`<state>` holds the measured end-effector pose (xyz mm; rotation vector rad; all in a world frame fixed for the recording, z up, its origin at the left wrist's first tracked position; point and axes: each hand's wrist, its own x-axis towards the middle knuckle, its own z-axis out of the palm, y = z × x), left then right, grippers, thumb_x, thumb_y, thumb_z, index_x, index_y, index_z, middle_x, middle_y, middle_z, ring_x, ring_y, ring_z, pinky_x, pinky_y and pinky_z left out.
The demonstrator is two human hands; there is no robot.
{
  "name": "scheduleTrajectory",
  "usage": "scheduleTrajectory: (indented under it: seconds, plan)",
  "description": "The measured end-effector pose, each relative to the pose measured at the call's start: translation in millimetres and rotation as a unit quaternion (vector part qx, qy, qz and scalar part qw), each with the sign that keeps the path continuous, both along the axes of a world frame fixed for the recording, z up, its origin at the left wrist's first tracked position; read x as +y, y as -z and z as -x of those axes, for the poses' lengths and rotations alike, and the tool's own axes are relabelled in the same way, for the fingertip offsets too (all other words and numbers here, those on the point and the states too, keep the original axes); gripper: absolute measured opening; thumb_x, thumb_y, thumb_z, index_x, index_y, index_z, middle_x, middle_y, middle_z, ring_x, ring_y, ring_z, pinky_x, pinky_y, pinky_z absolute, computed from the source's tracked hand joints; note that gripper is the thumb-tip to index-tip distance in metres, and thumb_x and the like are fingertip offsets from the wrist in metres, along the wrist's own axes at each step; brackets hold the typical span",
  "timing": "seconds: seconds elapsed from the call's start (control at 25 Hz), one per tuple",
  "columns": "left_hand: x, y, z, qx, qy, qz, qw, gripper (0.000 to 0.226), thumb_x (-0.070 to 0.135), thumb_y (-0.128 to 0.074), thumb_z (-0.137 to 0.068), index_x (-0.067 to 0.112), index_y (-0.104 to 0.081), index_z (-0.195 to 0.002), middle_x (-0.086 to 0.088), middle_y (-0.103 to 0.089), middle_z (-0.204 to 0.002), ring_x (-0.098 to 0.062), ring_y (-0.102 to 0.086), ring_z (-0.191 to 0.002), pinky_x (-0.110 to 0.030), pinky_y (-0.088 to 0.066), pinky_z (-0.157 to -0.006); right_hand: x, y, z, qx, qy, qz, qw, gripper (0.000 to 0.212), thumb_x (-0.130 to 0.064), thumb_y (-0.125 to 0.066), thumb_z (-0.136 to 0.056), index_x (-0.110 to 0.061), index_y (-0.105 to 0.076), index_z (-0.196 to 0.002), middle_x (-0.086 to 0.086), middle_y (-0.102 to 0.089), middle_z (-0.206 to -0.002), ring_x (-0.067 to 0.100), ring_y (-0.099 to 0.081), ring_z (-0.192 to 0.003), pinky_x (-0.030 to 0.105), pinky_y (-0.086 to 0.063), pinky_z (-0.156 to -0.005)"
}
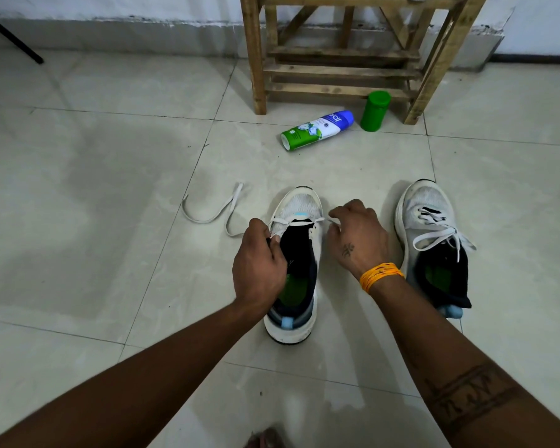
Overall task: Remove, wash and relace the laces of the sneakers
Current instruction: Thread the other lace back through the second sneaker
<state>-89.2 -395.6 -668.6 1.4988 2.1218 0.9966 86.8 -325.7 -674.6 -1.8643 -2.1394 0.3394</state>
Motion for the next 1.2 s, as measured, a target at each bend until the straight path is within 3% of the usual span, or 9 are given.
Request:
scheduleTrajectory:
  seconds: [0.12, 0.28, 0.4, 0.52, 0.64, 0.72, 0.8, 1.0, 1.2]
  plan:
    - [0.0, 2.1, 0.4, 0.003, 0.000, -0.001, 1.000, 0.019, 0.017, -0.053, -0.101, 0.016, -0.037, -0.093, -0.001, -0.049, -0.079, -0.025, -0.048, -0.070, -0.035, -0.034, -0.062, 2.6, 1.4, 5.4, 0.031, -0.044, -0.005, 0.999, 0.021, -0.028, -0.055, -0.095, -0.014, -0.069, -0.102, 0.009, -0.063, -0.103, 0.035, -0.060, -0.095, 0.044, -0.053, -0.070]
    - [1.3, 4.3, 1.5, -0.026, -0.020, -0.001, 0.999, 0.018, 0.016, -0.053, -0.101, 0.016, -0.037, -0.093, -0.003, -0.051, -0.079, -0.025, -0.049, -0.070, -0.035, -0.035, -0.062, 3.4, 11.3, 0.8, 0.059, 0.042, 0.012, 0.997, 0.018, -0.025, -0.054, -0.094, -0.012, -0.065, -0.087, 0.009, -0.068, -0.091, 0.038, -0.062, -0.087, 0.038, -0.044, -0.065]
    - [1.7, 3.7, 2.7, -0.041, -0.003, 0.014, 0.999, 0.019, 0.020, -0.057, -0.099, 0.017, -0.040, -0.090, 0.000, -0.051, -0.074, -0.023, -0.049, -0.067, -0.037, -0.039, -0.061, 0.4, 16.2, 3.4, 0.056, 0.078, 0.037, 0.995, 0.019, -0.025, -0.054, -0.094, -0.012, -0.067, -0.088, 0.012, -0.071, -0.092, 0.041, -0.063, -0.091, 0.037, -0.039, -0.065]
    - [1.4, -5.9, 11.2, -0.103, 0.045, 0.037, 0.993, 0.034, 0.043, -0.063, -0.098, 0.017, -0.050, -0.081, 0.004, -0.054, -0.067, -0.016, -0.051, -0.062, -0.033, -0.044, -0.062, -2.2, 14.0, 8.9, 0.061, 0.039, 0.003, 0.997, 0.025, -0.029, -0.051, -0.092, -0.015, -0.069, -0.102, 0.010, -0.073, -0.097, 0.040, -0.064, -0.093, 0.038, -0.046, -0.068]
    - [23.9, -12.2, 23.6, -0.176, 0.055, 0.047, 0.982, 0.036, 0.047, -0.053, -0.104, 0.018, -0.066, -0.087, 0.009, -0.066, -0.079, -0.012, -0.062, -0.076, -0.029, -0.048, -0.074, -0.2, 14.8, 7.6, 0.093, 0.005, -0.019, 0.995, 0.032, -0.035, -0.045, -0.088, -0.019, -0.069, -0.102, 0.007, -0.072, -0.095, 0.038, -0.064, -0.089, 0.042, -0.051, -0.069]
    - [45.2, -6.5, 32.3, -0.082, 0.105, 0.072, 0.988, 0.021, 0.029, -0.053, -0.105, 0.018, -0.070, -0.110, 0.004, -0.070, -0.105, -0.017, -0.065, -0.099, -0.032, -0.049, -0.088, 1.0, 15.2, 8.4, 0.104, 0.009, -0.018, 0.994, 0.029, -0.037, -0.046, -0.088, -0.019, -0.068, -0.095, 0.006, -0.072, -0.090, 0.037, -0.064, -0.086, 0.045, -0.052, -0.070]
    - [58.9, -0.6, 36.0, 0.004, 0.165, 0.119, 0.979, 0.022, 0.025, -0.060, -0.100, 0.017, -0.066, -0.120, -0.002, -0.066, -0.114, -0.019, -0.063, -0.104, -0.033, -0.048, -0.090, 1.3, 13.1, 10.0, 0.114, 0.019, -0.031, 0.993, 0.027, -0.036, -0.050, -0.090, -0.018, -0.069, -0.098, 0.005, -0.073, -0.090, 0.037, -0.064, -0.088, 0.045, -0.052, -0.073]
    - [75.6, -0.6, 44.4, 0.022, 0.182, 0.162, 0.970, 0.014, 0.028, -0.075, -0.089, 0.023, -0.062, -0.086, 0.010, -0.060, -0.077, -0.016, -0.058, -0.081, -0.032, -0.045, -0.073, 4.4, 13.6, 11.4, 0.096, -0.021, -0.057, 0.994, 0.025, -0.030, -0.054, -0.092, -0.018, -0.072, -0.105, 0.006, -0.072, -0.093, 0.036, -0.062, -0.093, 0.046, -0.051, -0.080]
    - [78.0, -8.2, 43.4, 0.061, 0.186, 0.145, 0.970, 0.024, 0.023, -0.065, -0.095, 0.024, -0.052, -0.074, 0.009, -0.056, -0.075, -0.023, -0.057, -0.081, -0.037, -0.046, -0.074, 10.5, 17.7, 9.0, 0.080, 0.008, -0.029, 0.996, 0.016, -0.020, -0.056, -0.097, -0.011, -0.068, -0.093, 0.012, -0.069, -0.090, 0.039, -0.062, -0.087, 0.040, -0.044, -0.068]
